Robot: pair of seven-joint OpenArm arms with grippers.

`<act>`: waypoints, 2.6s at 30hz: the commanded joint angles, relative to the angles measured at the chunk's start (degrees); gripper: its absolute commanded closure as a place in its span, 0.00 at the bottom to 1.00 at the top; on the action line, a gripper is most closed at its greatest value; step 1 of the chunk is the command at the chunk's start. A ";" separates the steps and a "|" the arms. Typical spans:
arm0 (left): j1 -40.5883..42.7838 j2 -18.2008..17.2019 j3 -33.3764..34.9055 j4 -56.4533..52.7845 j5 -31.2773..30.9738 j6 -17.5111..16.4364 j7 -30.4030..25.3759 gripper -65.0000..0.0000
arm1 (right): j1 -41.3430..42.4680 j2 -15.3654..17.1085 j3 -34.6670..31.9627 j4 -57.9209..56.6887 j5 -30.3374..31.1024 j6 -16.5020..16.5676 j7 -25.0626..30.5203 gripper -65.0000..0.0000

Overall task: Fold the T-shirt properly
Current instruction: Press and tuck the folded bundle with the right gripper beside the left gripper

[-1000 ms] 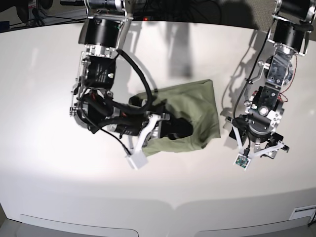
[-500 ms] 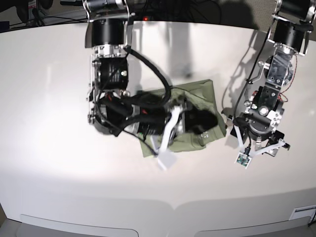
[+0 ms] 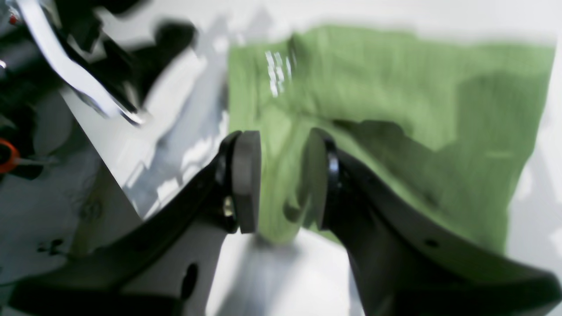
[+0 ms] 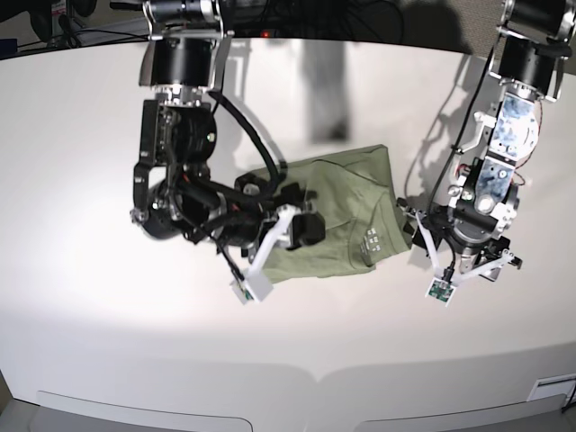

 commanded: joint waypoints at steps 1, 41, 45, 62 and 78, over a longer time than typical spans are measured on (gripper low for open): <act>-1.29 -0.31 -0.26 1.16 0.00 0.55 -0.87 0.41 | 0.72 -0.31 -0.17 0.83 1.33 0.30 1.16 0.70; -1.27 -0.33 -0.26 1.16 -2.29 0.48 -1.55 0.41 | -5.77 -1.54 -5.73 -11.45 0.63 0.30 6.25 0.70; -1.27 -0.35 -0.26 1.16 -2.29 -0.35 -1.75 0.41 | -5.55 -1.54 -7.39 -11.43 10.32 0.30 3.30 0.70; -1.27 -0.35 -0.24 1.16 -2.29 -1.20 -1.95 0.41 | -1.29 -1.54 -18.25 -11.28 8.98 0.30 -1.92 0.70; -1.29 -0.35 -0.24 1.16 -5.92 -1.70 -3.48 0.41 | 3.72 -1.54 -18.27 -11.13 -0.15 0.30 5.95 0.70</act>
